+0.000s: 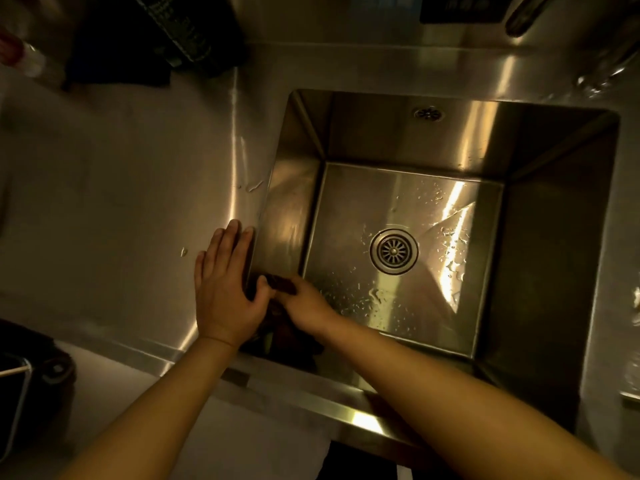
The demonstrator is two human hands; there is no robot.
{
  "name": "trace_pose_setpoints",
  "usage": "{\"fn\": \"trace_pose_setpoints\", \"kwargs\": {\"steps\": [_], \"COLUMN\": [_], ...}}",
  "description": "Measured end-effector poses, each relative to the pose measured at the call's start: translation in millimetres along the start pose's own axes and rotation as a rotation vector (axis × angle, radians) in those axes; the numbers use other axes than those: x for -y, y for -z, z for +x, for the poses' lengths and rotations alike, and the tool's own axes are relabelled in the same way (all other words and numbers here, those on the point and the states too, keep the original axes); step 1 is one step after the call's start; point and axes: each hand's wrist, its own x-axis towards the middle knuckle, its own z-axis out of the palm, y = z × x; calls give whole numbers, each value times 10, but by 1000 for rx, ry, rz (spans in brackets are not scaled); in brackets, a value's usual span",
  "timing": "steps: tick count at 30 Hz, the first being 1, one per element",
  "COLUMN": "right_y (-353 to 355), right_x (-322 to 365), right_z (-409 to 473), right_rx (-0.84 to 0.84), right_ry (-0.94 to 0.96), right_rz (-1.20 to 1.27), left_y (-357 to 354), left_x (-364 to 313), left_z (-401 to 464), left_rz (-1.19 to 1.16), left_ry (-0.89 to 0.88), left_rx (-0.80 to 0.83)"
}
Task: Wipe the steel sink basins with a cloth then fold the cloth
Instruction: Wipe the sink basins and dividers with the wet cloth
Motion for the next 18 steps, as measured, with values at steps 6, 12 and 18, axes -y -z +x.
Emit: {"fn": "trace_pose_setpoints", "kwargs": {"steps": [6,12,18], "right_y": [192,22,-83], "right_x": [-24,50,2], "right_z": [-437,-553,-394], "right_rx": [95,233,271], "right_ry": [28,-26,-91], "right_rz": [-359,-559,-739], "left_y": [-9,26,58], "left_x": [26,6,-1], "left_z": [-3,-16,-13], "left_rz": [13,-26,-37], "left_ry": [-10,-20,-17], "left_rx": [-10,-9,19]}}
